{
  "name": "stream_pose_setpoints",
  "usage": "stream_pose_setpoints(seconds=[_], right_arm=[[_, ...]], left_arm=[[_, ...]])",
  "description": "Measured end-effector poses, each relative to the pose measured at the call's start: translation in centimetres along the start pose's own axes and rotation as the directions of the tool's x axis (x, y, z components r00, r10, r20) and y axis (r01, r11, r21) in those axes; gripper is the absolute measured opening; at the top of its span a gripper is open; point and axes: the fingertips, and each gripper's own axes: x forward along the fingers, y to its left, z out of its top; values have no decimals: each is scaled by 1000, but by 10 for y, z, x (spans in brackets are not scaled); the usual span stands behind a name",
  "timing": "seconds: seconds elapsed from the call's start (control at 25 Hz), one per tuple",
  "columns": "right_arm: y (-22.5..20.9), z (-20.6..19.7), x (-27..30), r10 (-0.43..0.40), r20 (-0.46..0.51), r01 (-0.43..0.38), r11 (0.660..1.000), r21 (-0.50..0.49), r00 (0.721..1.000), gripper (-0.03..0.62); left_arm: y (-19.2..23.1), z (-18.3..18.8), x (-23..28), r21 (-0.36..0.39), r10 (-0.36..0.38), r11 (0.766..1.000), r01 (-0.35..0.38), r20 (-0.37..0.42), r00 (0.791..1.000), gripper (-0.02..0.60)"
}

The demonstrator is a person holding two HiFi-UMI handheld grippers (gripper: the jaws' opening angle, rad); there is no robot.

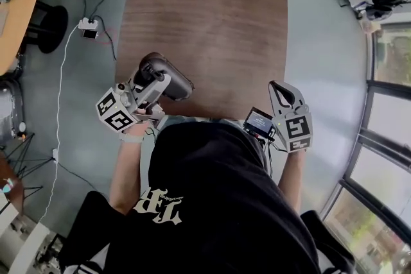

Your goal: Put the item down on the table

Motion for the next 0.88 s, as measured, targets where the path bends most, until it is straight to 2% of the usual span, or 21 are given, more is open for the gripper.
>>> stream_pose_setpoints(seconds=[0.08, 0.16, 0.36, 0.48, 0.6, 0.76, 0.88], right_arm=[[-26, -17, -9, -5, 8, 5, 1000, 20, 1000, -12], [-33, -29, -12, -4, 10, 4, 999, 43, 1000, -12], [-43, -55, -19, -5, 10, 4, 995, 96, 1000, -12], [-52, -70, -26, -16, 14, 14, 993, 119, 1000, -12], [-58, -79, -30, -30, 15, 28, 990, 135, 999, -12], [-63, -85, -35, -48, 21, 45, 987, 155, 999, -12], [-63, -91, -39, -62, 20, 58, 984, 167, 998, -12]], left_arm=[[-15, -24, 32, 67, 0, 998, 6, -90, 996, 275], [-24, -42, 50, 121, -6, 992, 28, -173, 985, 275], [-30, -71, 79, 152, -10, 987, 52, -269, 963, 275], [-30, -93, 91, 193, -7, 978, 78, -343, 939, 275], [-23, -118, 96, 247, 6, 962, 114, -439, 898, 275], [-9, -151, 98, 323, 49, 931, 172, -574, 817, 275], [-1, -172, 98, 338, 52, 916, 217, -636, 770, 275]])
